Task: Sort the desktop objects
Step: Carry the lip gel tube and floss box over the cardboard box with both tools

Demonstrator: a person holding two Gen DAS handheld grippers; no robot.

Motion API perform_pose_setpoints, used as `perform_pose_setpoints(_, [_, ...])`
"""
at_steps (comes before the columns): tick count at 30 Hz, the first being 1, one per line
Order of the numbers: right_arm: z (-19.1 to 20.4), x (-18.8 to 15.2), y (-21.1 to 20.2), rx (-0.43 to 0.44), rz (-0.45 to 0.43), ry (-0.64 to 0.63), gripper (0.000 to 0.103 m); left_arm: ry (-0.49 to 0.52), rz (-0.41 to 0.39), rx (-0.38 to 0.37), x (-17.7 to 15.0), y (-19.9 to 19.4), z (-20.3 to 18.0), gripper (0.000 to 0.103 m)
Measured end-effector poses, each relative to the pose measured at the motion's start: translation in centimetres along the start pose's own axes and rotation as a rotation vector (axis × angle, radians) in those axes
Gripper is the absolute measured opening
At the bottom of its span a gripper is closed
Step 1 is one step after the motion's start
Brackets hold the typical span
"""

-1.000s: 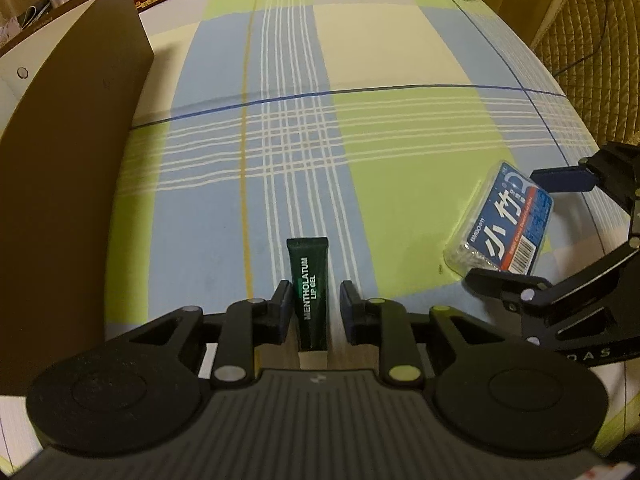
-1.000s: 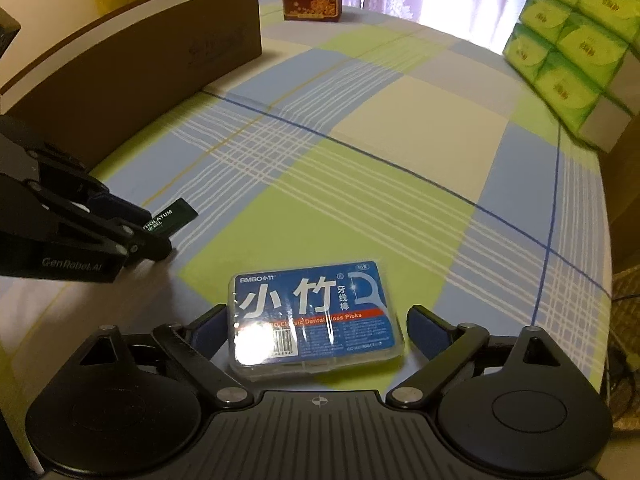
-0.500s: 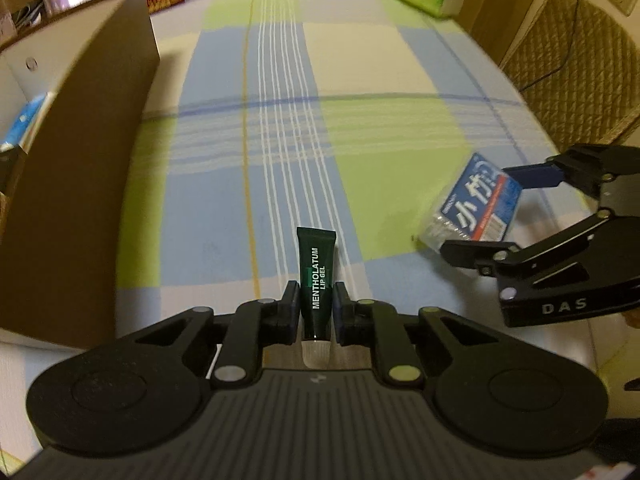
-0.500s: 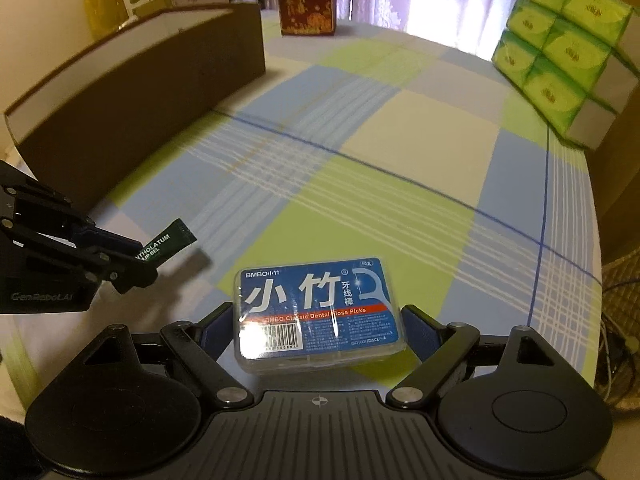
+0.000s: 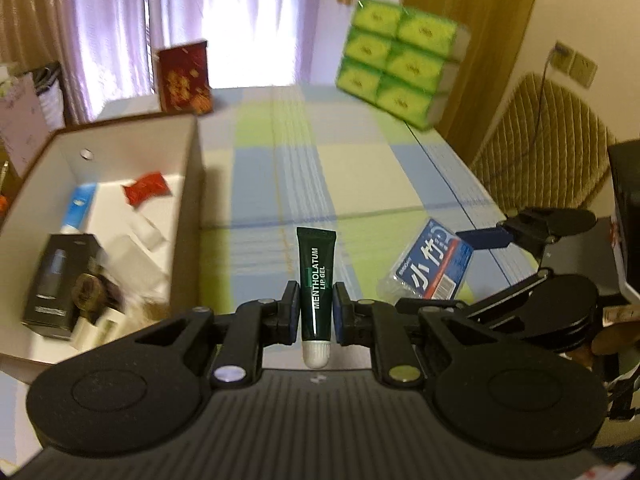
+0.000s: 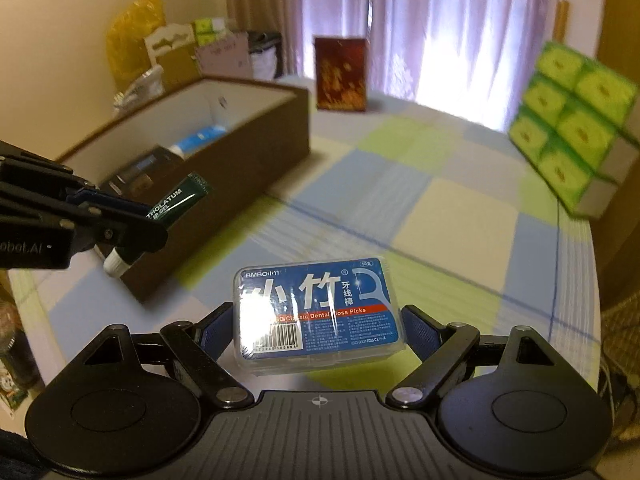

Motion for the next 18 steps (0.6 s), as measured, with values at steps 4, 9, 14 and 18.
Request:
perform_pose_setpoints(4, [2.6,2.0,-0.3,0.027,-0.04,-0.039,0.085,-0.025,-0.039,0.025,0.6,-2.1,2.3,0.013])
perform_pose_setpoints(9, [5.8,4.3,0.5,0.068,-0.078,-0.084,0.085,-0.056,-0.065,0.06,0.8,-4.2,5.8,0.013])
perform_pose_setpoints(14, [9.0,6.9,2.0,0.106,-0.11,-0.114,0.085,-0.094,-0.073,0.096,1.0,-5.4,9.8,0.013])
perform_pose_setpoints(18, [11.4,8.9,3.6,0.127,-0.13,-0.143,0.085,-0.113,-0.076,0.122,1.5,-5.8,12.9,0.013])
Point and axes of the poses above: each gripper's, at about its wrist camera, not at the fingertips, and y roughly the way its jaws point, z to its left, x to its top, the point moved 1 cm from there along y, roughly the way its jaws point
